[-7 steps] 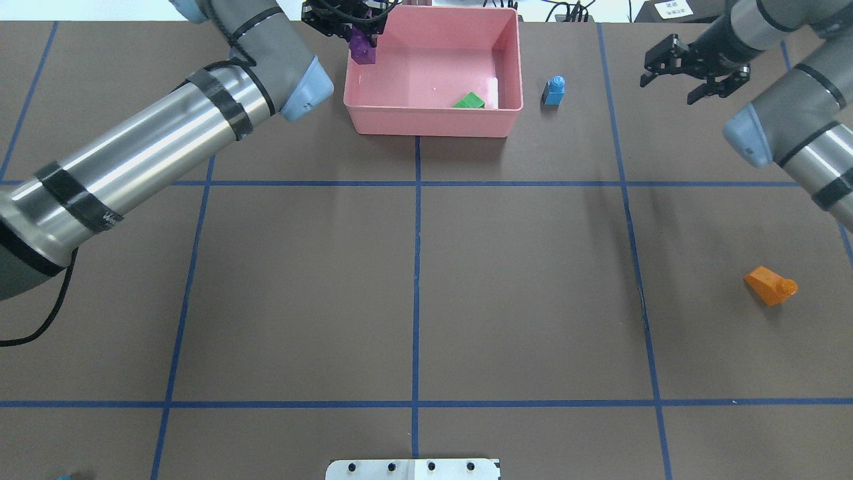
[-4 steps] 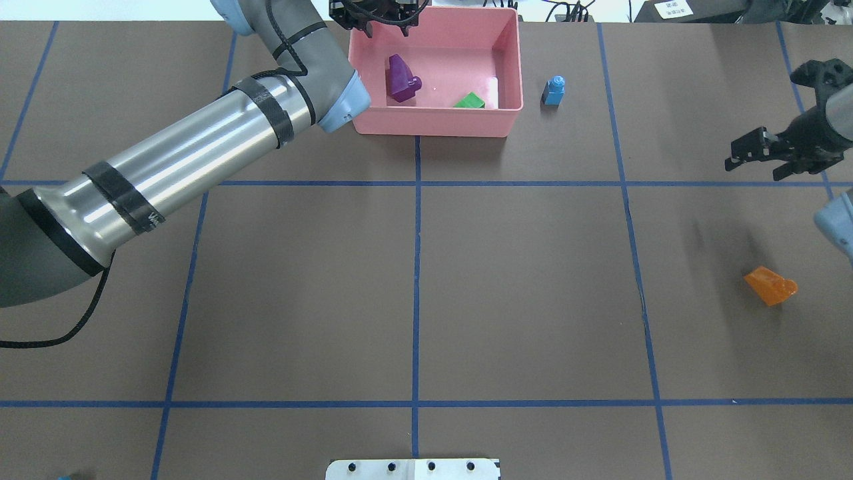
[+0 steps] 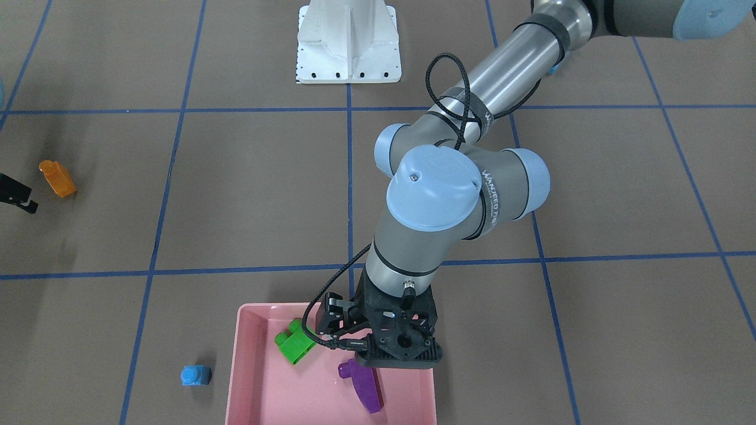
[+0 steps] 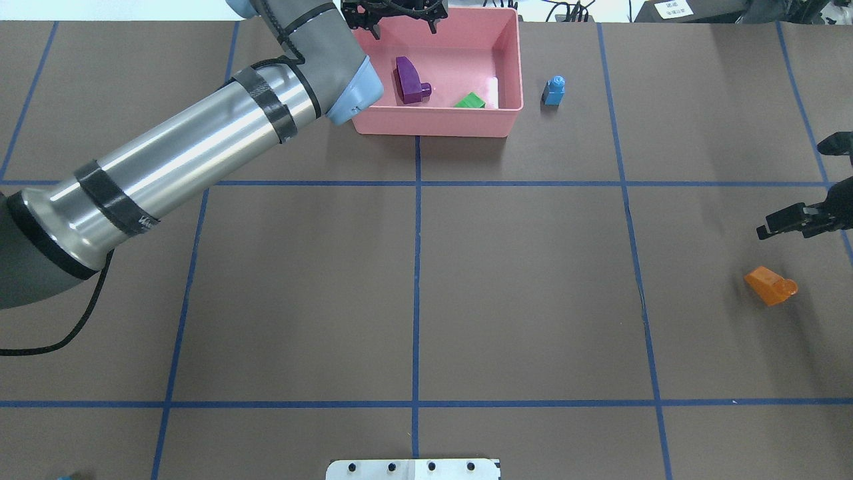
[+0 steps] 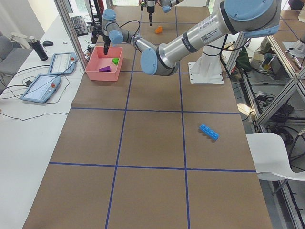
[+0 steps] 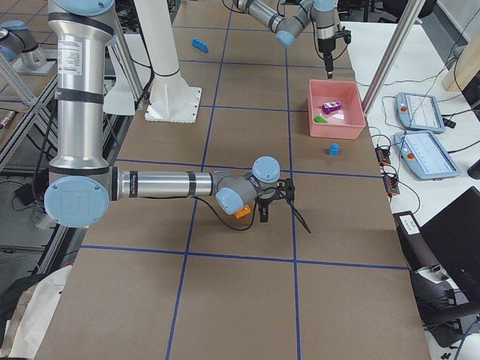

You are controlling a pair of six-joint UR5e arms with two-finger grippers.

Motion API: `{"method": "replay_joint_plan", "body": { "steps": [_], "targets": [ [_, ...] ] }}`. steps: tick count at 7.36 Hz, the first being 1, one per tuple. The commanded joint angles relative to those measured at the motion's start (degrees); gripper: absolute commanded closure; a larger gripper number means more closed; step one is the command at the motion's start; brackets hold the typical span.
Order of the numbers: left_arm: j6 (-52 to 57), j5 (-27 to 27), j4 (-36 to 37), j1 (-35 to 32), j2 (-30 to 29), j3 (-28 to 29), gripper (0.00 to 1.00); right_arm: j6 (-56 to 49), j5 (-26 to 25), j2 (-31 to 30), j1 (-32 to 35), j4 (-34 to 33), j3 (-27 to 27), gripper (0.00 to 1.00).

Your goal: Put all blocks into box

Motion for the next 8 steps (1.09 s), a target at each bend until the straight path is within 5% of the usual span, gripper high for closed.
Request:
{"method": "replay_joint_plan", "body": {
  "steps": [1, 3, 4, 5, 8],
  "targets": [
    [0.1, -0.9, 2.4, 0.1, 4.8, -6.7, 0.00, -4.0, 0.4, -2.1, -6.8, 0.9, 2.2, 0.00],
    [0.1, -0.9, 2.5, 0.0, 4.9, -6.9, 0.01, -12.8, -3.0, -6.1, -7.5, 0.9, 2.4, 0.00],
    [0.2, -1.1, 3.7, -0.2, 7.7, -10.4, 0.01, -12.9, -3.0, -6.3, -7.5, 0.9, 3.1, 0.32],
    [0.3, -2.7, 5.0, 0.2, 15.8, -19.1, 0.01, -12.9, -2.9, -7.2, -7.5, 0.9, 3.9, 0.99],
    [12.2, -2.6, 7.1, 4.1, 41.3, -45.7, 0.03, -11.9, 0.5, -6.4, -7.4, 0.0, 6.5, 1.00]
  ]
}}
